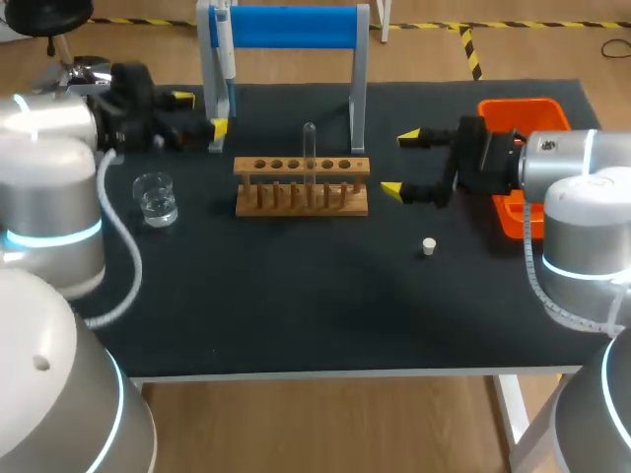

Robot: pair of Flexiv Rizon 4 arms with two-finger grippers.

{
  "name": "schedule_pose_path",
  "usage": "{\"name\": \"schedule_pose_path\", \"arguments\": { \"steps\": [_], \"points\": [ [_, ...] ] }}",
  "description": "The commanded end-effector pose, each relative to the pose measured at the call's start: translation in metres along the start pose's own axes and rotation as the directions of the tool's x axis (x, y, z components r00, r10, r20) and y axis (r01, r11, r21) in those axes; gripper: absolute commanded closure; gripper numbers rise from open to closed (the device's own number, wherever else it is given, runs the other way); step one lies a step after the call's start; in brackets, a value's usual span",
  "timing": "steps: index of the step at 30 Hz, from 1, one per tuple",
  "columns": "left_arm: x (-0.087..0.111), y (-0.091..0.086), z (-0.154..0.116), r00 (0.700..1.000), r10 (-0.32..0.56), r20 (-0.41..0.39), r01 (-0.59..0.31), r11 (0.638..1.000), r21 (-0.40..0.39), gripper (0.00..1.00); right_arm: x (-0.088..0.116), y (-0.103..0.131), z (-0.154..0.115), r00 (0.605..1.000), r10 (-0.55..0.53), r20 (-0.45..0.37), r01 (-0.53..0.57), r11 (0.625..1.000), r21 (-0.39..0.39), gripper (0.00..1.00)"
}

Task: Invert the test tube, pick up the pipette, mount the tip to pipette, aspirate from beaker and dispense into the tube, eject the tip, return the pipette, and cap with the stopper.

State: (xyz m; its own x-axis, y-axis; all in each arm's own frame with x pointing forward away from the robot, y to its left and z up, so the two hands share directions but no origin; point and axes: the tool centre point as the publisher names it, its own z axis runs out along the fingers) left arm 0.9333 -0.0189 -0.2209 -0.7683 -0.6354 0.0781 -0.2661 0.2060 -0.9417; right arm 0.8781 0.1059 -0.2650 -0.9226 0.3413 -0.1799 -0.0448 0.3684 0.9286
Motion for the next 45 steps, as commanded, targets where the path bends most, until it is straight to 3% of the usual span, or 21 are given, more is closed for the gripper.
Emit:
{"name": "schedule_pose_path", "arguments": {
  "steps": [1, 12, 39, 45],
  "points": [
    [0.038, 0.018, -0.026, 1.000, 0.031, 0.002, -0.031, 0.998, 0.060, 0.00, 0.000, 0.000, 0.000, 1.000, 0.000, 0.000, 0.000, 1.000, 0.001, 0.00],
    [0.074, 0.047, -0.023, 0.996, 0.059, -0.060, -0.059, 0.998, 0.004, 0.00, 0.000, 0.000, 0.000, 1.000, 0.000, 0.000, 0.000, 1.000, 0.001, 0.00],
    [0.075, 0.049, -0.023, 0.997, 0.056, -0.058, -0.056, 0.998, -0.001, 0.00, 0.000, 0.000, 0.000, 1.000, 0.000, 0.000, 0.000, 1.000, 0.001, 0.00],
    [0.075, 0.049, -0.023, 0.997, 0.056, -0.058, -0.056, 0.998, -0.001, 0.00, -0.014, -0.004, 0.006, 0.998, -0.005, -0.060, 0.000, 0.997, -0.083, 0.00]
  ]
}}
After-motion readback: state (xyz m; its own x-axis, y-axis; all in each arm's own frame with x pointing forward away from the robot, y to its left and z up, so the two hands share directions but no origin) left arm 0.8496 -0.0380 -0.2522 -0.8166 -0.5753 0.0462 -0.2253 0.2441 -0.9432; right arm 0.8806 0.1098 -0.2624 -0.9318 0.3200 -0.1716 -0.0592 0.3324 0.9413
